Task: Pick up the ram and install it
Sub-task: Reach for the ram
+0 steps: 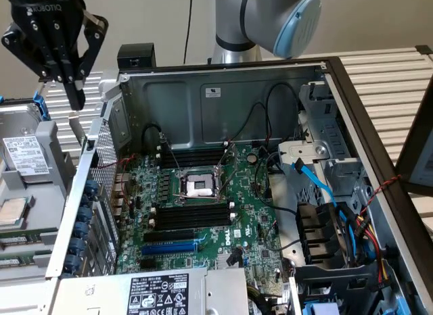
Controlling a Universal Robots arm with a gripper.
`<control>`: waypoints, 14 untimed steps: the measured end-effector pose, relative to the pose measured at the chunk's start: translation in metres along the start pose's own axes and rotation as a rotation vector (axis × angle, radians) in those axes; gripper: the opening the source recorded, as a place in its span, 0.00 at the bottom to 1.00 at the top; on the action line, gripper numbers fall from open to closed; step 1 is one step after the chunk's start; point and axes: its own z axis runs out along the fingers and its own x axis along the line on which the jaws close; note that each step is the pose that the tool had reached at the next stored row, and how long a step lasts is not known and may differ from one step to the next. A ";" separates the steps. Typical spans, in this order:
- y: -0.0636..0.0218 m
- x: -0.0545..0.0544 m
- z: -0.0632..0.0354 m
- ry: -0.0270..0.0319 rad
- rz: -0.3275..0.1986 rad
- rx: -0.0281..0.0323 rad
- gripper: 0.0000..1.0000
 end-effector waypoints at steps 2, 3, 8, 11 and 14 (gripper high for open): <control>-0.0006 0.009 0.0000 0.0016 0.000 0.0001 0.11; -0.0010 0.014 0.0000 0.0035 0.000 0.0003 0.11; -0.0026 0.036 0.0000 0.0234 0.001 0.0017 0.11; -0.0035 0.050 0.0001 0.0380 0.002 0.0027 0.11; -0.0044 0.064 0.0003 0.0514 0.003 0.0036 0.11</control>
